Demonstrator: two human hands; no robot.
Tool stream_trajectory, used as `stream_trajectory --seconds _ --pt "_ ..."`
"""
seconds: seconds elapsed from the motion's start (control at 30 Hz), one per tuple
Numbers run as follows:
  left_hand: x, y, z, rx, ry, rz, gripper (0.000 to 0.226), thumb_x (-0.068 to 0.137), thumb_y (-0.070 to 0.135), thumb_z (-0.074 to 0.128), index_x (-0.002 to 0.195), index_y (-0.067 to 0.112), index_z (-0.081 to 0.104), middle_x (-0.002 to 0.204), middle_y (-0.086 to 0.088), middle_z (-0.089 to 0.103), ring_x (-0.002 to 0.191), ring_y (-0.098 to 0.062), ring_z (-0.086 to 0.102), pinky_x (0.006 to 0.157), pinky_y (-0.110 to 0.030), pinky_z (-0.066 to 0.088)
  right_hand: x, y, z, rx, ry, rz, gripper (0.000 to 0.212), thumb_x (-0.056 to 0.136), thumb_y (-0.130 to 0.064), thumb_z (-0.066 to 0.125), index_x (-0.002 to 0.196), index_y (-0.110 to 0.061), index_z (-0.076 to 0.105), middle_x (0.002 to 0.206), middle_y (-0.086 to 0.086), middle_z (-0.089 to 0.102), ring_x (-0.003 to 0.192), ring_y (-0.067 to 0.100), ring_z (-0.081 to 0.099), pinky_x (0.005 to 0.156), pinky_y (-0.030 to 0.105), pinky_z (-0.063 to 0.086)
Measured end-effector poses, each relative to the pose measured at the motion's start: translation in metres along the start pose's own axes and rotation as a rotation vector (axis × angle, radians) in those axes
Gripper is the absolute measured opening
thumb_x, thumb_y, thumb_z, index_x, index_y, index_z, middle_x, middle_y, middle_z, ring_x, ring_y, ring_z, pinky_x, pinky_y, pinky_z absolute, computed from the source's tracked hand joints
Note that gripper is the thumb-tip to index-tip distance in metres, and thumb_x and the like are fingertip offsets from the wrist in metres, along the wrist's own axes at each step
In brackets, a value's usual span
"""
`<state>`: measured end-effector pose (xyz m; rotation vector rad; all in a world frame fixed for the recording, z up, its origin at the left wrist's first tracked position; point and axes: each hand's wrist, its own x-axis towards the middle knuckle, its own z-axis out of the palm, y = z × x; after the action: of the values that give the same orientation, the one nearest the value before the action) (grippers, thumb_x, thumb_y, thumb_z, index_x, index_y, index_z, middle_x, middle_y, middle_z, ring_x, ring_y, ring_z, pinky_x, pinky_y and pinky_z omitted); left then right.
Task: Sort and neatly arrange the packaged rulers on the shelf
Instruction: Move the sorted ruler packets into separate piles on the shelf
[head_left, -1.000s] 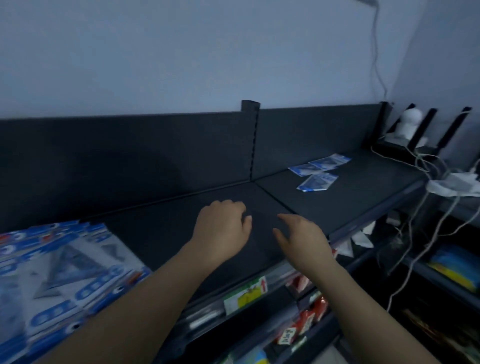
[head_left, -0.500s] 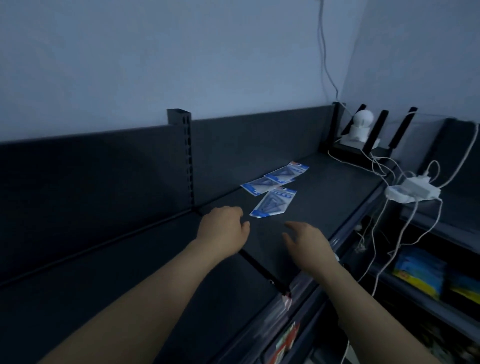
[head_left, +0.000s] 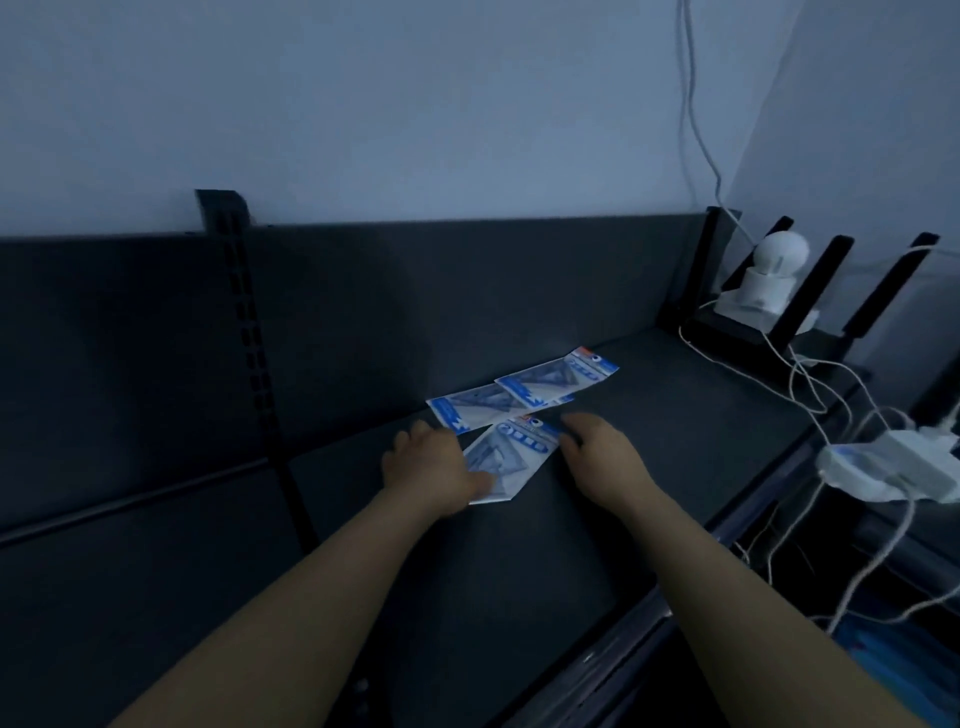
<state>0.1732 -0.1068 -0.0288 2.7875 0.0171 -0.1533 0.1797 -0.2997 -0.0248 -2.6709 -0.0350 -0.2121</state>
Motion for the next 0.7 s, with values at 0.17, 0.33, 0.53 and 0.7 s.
stream_trajectory --seconds 0.17,0.33,0.53,0.7 --pt "0.017 0.002 0.004 -0.113 -0.064 -0.078 0.067 0.061 0.061 0.074 0.106 0.013 0.067 0.115 -0.007 0.059 0.108 -0.023 0.056 0.088 -0.037 0.049 0.063 0.020 0.005 -0.090 -0.065 -0.151 0.032 0.098 -0.013 0.040 0.127 -0.009 0.052 0.137 0.013 0.050 0.120 0.027 0.048 0.098 0.035 0.041" --pt "0.016 -0.005 -0.005 -0.286 -0.108 -0.095 0.040 0.061 0.048 0.083 0.078 0.015 0.068 0.074 0.003 0.064 0.070 -0.011 0.060 0.058 -0.026 0.045 0.089 0.027 0.001 -0.188 -0.259 -0.183 0.038 0.099 -0.013 0.035 0.134 -0.013 0.050 0.145 0.006 0.043 0.129 0.027 0.043 0.105 0.029 0.033" --pt "0.022 -0.009 -0.016 -0.388 0.023 -0.040 0.030 0.077 0.035 0.077 0.076 0.008 0.066 0.069 -0.001 0.059 0.059 -0.008 0.052 0.051 -0.020 0.038 0.081 0.053 -0.009 -0.182 -0.274 -0.214 0.047 0.093 -0.007 0.039 0.135 -0.023 0.052 0.149 -0.001 0.040 0.136 0.020 0.035 0.112 0.030 0.028" --pt "0.050 0.009 -0.016 -0.574 0.228 -0.059 0.031 0.085 0.034 0.070 0.085 0.004 0.065 0.076 -0.005 0.061 0.064 -0.014 0.056 0.055 -0.027 0.041 0.059 0.058 -0.023 0.064 -0.306 -0.181 0.041 0.092 -0.001 0.040 0.118 -0.019 0.066 0.127 -0.008 0.059 0.119 0.008 0.051 0.098 0.014 0.032"
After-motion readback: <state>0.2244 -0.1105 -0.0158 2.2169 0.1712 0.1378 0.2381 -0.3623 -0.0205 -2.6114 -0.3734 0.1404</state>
